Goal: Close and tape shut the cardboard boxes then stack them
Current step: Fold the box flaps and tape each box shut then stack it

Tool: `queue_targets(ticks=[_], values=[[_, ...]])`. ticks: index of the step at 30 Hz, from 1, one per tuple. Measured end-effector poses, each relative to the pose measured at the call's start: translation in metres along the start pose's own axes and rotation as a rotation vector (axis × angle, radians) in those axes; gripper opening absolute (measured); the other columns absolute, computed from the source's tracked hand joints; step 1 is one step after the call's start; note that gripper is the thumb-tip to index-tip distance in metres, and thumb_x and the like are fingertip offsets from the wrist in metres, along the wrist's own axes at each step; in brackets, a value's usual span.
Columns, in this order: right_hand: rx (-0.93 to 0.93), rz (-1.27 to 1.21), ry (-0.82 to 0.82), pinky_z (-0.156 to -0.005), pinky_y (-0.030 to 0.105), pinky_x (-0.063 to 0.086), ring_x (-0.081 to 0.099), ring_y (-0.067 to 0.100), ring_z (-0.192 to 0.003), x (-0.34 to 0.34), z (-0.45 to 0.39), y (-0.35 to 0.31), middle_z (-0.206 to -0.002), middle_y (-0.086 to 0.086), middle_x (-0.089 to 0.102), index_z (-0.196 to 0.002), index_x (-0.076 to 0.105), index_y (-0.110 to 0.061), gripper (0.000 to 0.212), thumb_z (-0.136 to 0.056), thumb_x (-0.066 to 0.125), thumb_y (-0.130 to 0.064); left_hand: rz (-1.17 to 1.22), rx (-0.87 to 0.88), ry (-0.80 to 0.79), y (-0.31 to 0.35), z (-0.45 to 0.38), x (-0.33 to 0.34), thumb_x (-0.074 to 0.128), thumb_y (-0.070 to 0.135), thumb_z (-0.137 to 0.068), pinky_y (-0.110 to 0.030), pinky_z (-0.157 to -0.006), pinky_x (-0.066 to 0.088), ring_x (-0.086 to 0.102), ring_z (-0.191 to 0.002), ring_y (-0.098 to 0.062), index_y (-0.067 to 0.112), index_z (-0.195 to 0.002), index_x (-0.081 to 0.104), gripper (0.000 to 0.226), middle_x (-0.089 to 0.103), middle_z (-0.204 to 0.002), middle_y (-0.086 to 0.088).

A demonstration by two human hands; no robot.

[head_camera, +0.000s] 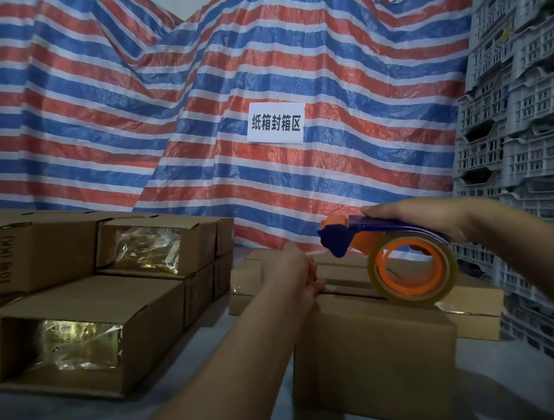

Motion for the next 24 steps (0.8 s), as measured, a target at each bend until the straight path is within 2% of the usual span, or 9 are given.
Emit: queue_targets(ticks=[2,5,8,11,14,16,20,22,24], values=[[0.047,0.065,-0.008,-0.046,0.019,0.046,0.056,0.011,-0.046,-0.006,0.002,0.003,-0.065,0.004,0.065,-0.101,0.065,-0.005,0.049,-0.101,0.047,-0.051,0.103,-0.019,-0.004,-0.001,-0.001,-0.002,0.048,0.000,-0.096,-0.051,-0.095,0.053,0.050,-0.065,-0.014,0.006,-0.101,0.052,0.009,0.048,-0.074,-0.006],[0.069,0.112,0.011,-0.053,0.022,0.047,0.056,0.014,-0.052,-0.010,0.003,0.006,-0.071,0.007,0.065,-0.114,0.065,-0.001,0.057,-0.099,0.050,-0.054,0.150,-0.002,-0.031,-0.002,-0.003,-0.003,0.046,-0.005,-0.093,-0.051,-0.092,0.053,0.051,-0.068,-0.015,0.004,-0.103,0.054,0.016,0.048,-0.074,-0.007],[0.058,0.185,0.017,-0.049,0.018,0.048,0.057,0.009,-0.046,-0.002,0.007,-0.001,-0.061,0.001,0.064,-0.097,0.062,-0.009,0.045,-0.103,0.044,-0.050,0.147,0.004,-0.036,-0.004,-0.008,-0.004,0.045,-0.007,-0.091,-0.048,-0.086,0.056,0.054,-0.072,-0.018,0.003,-0.103,0.054,0.018,0.049,-0.075,-0.008],[0.040,0.281,0.017,-0.050,0.015,0.048,0.056,0.004,-0.045,0.005,0.009,-0.010,-0.056,-0.005,0.063,-0.089,0.060,-0.015,0.041,-0.107,0.039,-0.046,0.004,0.009,-0.044,0.003,-0.011,-0.008,0.048,-0.001,-0.093,-0.037,-0.064,0.059,0.051,-0.065,-0.015,0.004,-0.092,0.053,0.007,0.046,-0.069,-0.006],[-0.012,0.467,0.018,-0.058,0.015,0.047,0.058,0.001,-0.050,0.011,0.006,-0.020,-0.059,-0.009,0.065,-0.095,0.061,-0.021,0.035,-0.108,0.037,-0.043,-0.377,0.146,-0.015,0.017,-0.016,-0.026,0.056,0.013,-0.094,-0.021,-0.043,0.045,0.044,-0.051,-0.011,0.010,-0.083,0.053,0.012,0.047,-0.063,-0.002],[-0.046,0.537,0.017,-0.062,0.017,0.046,0.059,0.000,-0.052,0.016,0.002,-0.024,-0.060,-0.011,0.065,-0.094,0.061,-0.025,0.033,-0.108,0.037,-0.043,-0.559,0.222,-0.056,0.020,-0.019,-0.036,0.057,0.013,-0.091,-0.019,-0.040,0.035,0.040,-0.049,-0.010,0.010,-0.088,0.057,0.004,0.052,-0.069,-0.003],[-0.106,0.563,0.020,-0.059,0.010,0.048,0.063,0.000,-0.067,0.023,-0.014,-0.028,-0.073,-0.014,0.067,-0.090,0.058,-0.030,0.019,-0.106,0.049,-0.034,-0.681,0.237,-0.095,0.011,-0.023,-0.050,0.057,0.016,-0.093,-0.018,-0.043,0.031,0.038,-0.053,-0.010,0.010,-0.099,0.060,0.008,0.052,-0.073,-0.003],[-0.084,0.680,0.002,-0.057,0.008,0.047,0.062,-0.008,-0.059,0.028,-0.013,-0.032,-0.063,-0.022,0.066,-0.089,0.057,-0.033,0.023,-0.108,0.044,-0.033,-0.693,0.228,-0.104,0.006,-0.025,-0.052,0.057,0.018,-0.094,-0.019,-0.044,0.029,0.036,-0.053,-0.010,0.012,-0.095,0.058,0.006,0.049,-0.071,-0.002],[-0.104,0.794,-0.037,-0.063,0.013,0.046,0.061,-0.008,-0.056,0.031,-0.011,-0.034,-0.063,-0.021,0.066,-0.093,0.059,-0.032,0.026,-0.109,0.039,-0.036,-0.702,0.225,-0.110,0.003,-0.029,-0.053,0.057,0.019,-0.095,-0.019,-0.044,0.029,0.036,-0.052,-0.011,0.012,-0.093,0.056,0.007,0.049,-0.070,-0.002]])
Point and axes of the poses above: each hand's wrist, its own z-axis away from the middle knuckle, its own x-axis out of the palm, y = z × x, the point moved 7 cm from there along -z, towards the middle knuckle
